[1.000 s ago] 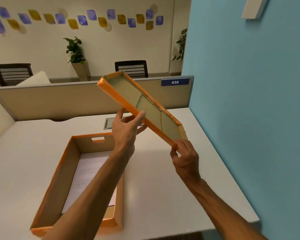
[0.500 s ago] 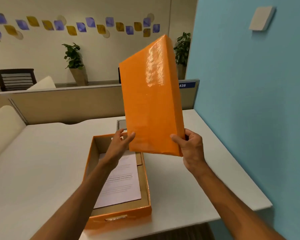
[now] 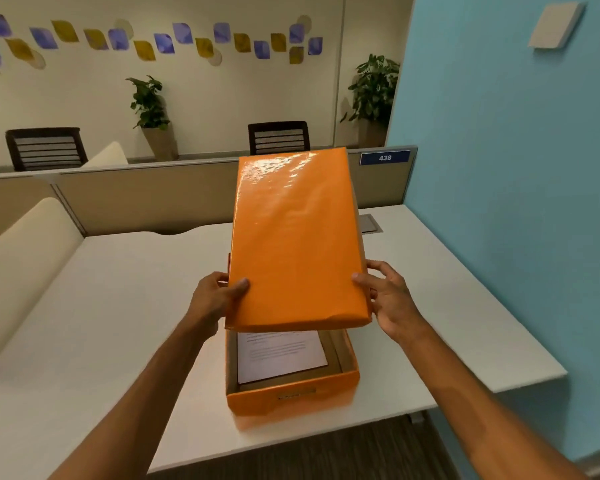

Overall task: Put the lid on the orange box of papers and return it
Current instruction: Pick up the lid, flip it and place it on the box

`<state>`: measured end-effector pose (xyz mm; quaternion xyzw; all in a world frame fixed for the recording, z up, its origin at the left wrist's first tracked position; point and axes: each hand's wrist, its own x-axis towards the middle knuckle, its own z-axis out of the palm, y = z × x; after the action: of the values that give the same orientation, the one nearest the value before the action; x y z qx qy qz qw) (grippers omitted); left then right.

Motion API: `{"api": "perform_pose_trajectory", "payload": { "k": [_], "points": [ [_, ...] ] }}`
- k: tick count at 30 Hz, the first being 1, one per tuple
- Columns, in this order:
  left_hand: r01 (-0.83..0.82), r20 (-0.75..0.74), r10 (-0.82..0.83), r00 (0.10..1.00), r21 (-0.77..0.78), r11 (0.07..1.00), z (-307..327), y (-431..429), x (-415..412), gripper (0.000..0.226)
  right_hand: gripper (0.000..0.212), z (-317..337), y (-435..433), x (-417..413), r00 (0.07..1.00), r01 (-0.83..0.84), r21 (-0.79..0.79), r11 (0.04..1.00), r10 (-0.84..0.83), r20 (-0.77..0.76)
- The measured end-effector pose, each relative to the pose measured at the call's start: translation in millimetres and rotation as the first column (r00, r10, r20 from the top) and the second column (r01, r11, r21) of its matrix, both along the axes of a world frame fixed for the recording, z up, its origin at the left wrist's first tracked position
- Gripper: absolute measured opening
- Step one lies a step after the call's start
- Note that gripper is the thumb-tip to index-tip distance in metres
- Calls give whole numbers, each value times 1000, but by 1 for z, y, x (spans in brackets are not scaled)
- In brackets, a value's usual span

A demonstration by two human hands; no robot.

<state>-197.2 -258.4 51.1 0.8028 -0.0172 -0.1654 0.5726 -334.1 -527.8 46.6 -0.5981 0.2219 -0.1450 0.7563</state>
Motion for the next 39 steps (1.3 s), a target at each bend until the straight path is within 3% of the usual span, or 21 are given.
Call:
{"api": "perform_pose_trajectory", "payload": {
  "k": [7,15,20,27,31,39],
  "points": [
    [-93,79,84,993,114,989,-12,18,-22,68,23,-18,1,9,987,-51,-169,984,25,-157],
    [-109,47,102,994,194,975,-39,21,-54,67,36,-53,-7,6,959,-105,-246,964,32,-281],
    [-131,34,127,991,237,963,-57,19,-71,67,33,-73,-5,5,936,-155,-293,943,46,-348],
    [-174,38,170,985,259,950,-67,23,-77,48,24,-86,0,5,921,-180,-335,925,38,-388],
    [-166,2,172,985,256,952,-74,27,-79,48,12,-86,3,5,918,-187,-354,916,34,-395],
    [-155,13,157,988,243,958,-76,28,-78,59,14,-87,2,-1,887,-239,-335,911,65,-456]
  ]
}}
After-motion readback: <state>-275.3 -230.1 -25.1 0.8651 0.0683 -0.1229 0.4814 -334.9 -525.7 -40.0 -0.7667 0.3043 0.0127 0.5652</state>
